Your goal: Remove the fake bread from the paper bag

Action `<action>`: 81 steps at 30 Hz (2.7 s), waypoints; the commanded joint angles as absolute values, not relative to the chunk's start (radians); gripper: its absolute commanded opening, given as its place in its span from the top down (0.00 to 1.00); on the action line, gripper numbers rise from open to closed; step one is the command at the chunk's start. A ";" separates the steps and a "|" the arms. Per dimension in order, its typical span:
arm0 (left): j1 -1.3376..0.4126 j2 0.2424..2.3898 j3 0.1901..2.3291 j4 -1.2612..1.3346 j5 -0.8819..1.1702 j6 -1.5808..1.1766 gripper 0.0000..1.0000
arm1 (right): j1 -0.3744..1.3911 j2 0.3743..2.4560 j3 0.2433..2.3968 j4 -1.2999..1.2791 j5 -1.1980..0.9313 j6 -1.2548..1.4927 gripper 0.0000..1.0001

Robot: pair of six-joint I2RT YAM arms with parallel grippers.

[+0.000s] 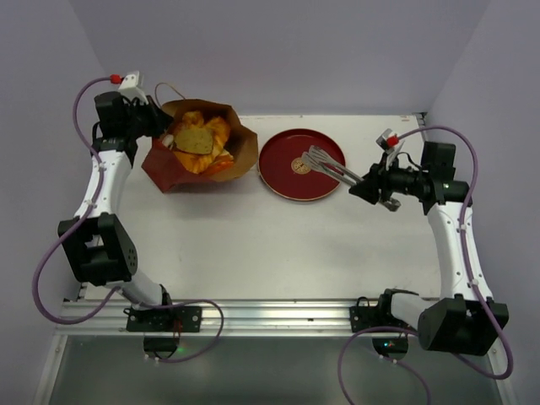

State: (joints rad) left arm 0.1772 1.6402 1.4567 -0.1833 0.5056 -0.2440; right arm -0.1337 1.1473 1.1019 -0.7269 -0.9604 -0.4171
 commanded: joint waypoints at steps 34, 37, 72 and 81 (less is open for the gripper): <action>0.035 1.289 0.988 0.066 0.471 -0.359 1.00 | 0.607 1.650 1.606 -0.568 -0.233 -0.325 0.54; 0.032 1.285 0.988 0.061 0.472 -0.357 1.00 | 0.621 1.693 1.650 -0.574 -0.221 -0.313 0.54; 0.025 1.269 0.985 0.020 0.476 -0.351 1.00 | 0.627 1.800 1.740 -0.646 -0.423 -0.265 0.97; 0.025 1.255 0.999 0.002 0.410 -0.351 1.00 | 0.589 1.614 1.597 -0.658 -0.455 -0.357 1.00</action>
